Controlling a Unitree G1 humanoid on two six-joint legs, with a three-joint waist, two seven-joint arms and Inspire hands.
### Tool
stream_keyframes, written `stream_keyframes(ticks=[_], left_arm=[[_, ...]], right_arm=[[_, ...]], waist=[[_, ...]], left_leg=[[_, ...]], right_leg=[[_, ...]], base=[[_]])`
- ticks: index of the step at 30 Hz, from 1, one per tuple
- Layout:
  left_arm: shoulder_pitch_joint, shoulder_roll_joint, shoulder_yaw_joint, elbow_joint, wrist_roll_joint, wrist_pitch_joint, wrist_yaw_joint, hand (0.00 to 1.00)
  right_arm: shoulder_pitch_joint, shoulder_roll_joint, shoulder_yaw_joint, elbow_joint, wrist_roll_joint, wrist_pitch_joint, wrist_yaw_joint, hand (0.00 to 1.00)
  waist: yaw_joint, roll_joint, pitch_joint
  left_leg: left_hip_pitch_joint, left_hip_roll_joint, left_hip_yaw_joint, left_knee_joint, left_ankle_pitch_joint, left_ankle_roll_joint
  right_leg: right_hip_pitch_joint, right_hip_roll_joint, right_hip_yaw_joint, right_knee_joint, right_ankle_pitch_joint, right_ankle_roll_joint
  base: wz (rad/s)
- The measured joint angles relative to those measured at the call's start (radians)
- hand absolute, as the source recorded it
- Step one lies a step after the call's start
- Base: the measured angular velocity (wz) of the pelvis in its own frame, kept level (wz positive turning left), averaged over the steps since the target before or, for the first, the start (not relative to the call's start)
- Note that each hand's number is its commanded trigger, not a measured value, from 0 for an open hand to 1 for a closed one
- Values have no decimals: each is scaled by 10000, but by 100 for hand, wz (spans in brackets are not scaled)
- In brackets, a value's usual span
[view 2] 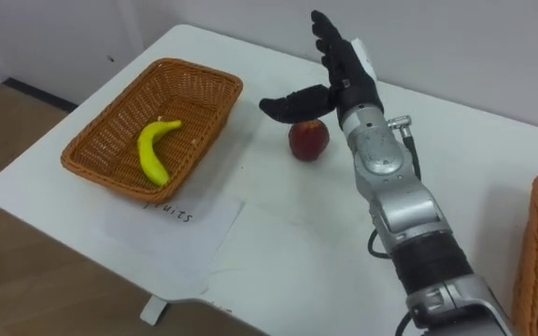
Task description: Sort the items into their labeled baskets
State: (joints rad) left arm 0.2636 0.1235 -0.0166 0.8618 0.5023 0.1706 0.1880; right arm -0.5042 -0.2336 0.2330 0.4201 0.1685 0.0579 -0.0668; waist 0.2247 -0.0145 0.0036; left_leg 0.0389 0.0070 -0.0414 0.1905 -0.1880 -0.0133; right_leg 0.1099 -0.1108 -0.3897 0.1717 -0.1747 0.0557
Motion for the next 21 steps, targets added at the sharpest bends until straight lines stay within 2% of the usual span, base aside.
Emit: stream_keyframes(ticks=[10,21], left_arm=[[51,-34,-103,168,-200,15,52,0],[137,-62,-300,226,-409,12,-1,0]], right_arm=[[-1,9,2,729,0,1,50,0],[4,8,2,770,-3,0,27,0]], waist=[[31,20,-1],[3,15,3]], left_leg=[[-203,-3,17,56,1,0],[-233,-5,16,58,2,1]], right_leg=[[-211,-3,39,-7,5,-6],[-230,-8,23,-11,5,-5]], base=[[0],[0]])
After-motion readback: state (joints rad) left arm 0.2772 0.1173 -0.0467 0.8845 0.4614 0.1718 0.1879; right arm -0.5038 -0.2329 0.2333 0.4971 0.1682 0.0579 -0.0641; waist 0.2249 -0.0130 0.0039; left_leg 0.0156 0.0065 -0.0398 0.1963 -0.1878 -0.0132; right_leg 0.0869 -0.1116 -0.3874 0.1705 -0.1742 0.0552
